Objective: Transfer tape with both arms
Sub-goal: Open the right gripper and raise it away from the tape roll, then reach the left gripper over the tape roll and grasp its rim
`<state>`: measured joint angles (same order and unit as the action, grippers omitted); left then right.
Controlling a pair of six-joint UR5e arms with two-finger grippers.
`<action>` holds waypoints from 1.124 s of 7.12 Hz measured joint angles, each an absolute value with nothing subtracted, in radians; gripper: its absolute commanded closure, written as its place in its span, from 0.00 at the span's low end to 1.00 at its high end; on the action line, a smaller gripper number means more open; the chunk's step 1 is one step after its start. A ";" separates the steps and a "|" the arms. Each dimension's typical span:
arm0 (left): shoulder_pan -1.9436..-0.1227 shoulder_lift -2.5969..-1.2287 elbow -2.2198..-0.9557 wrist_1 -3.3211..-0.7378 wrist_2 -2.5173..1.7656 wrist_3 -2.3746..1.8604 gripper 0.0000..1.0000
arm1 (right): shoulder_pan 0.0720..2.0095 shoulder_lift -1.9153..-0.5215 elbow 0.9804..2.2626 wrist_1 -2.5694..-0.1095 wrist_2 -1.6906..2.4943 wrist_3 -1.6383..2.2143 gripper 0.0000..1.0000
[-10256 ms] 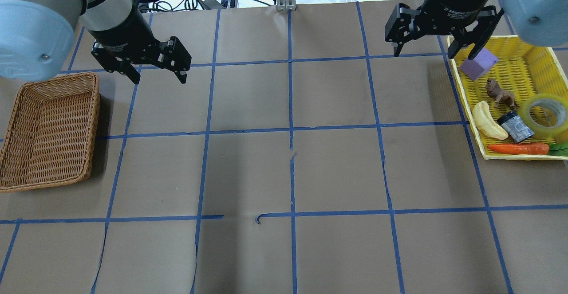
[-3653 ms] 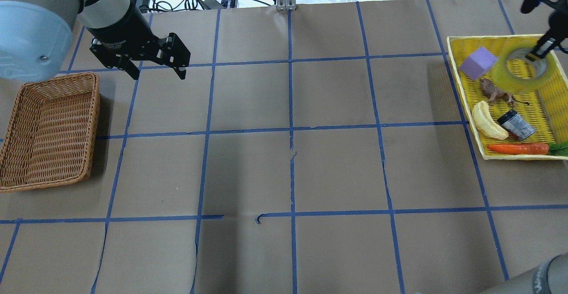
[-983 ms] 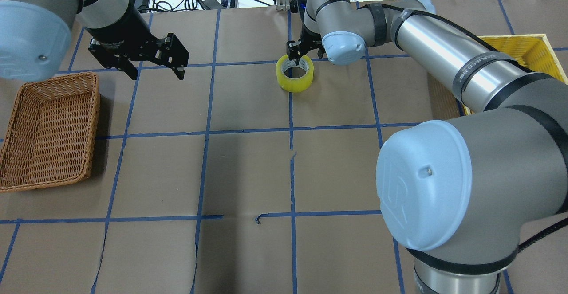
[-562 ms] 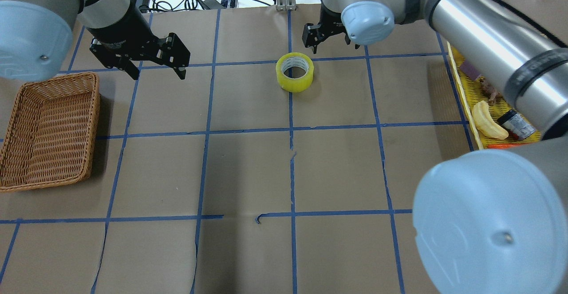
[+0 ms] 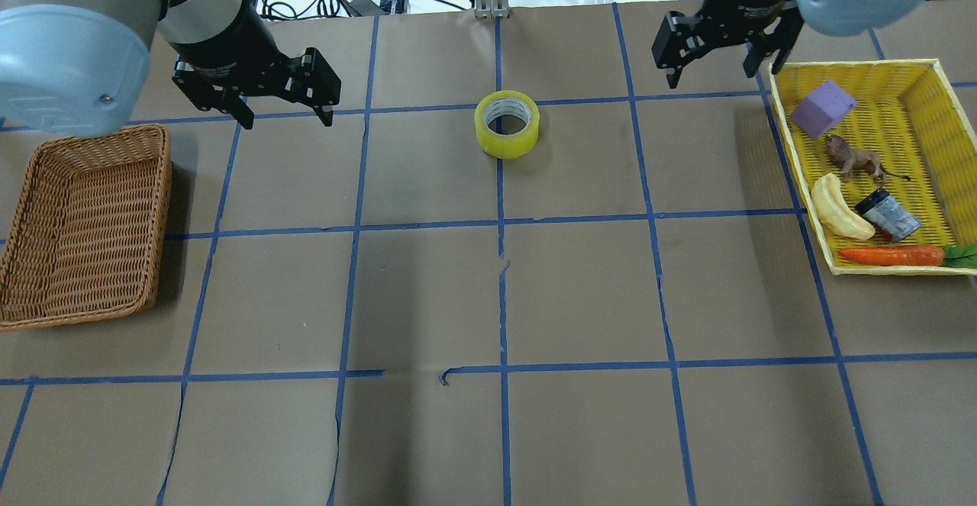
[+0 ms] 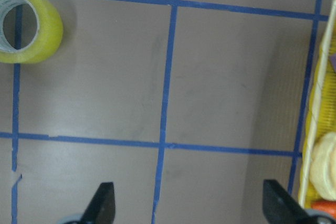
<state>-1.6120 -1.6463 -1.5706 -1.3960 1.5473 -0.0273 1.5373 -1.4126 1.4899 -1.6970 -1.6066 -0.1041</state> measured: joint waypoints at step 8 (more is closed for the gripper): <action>-1.820 -2.211 -1.382 -0.883 1.446 -0.311 0.00 | 1.527 -1.544 1.485 -1.512 -1.602 -0.093 0.00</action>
<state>-1.8204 -2.2109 -1.3823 -0.8825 1.4461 -0.3112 1.5273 -1.5441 1.4855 -1.5117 -1.6017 -0.0932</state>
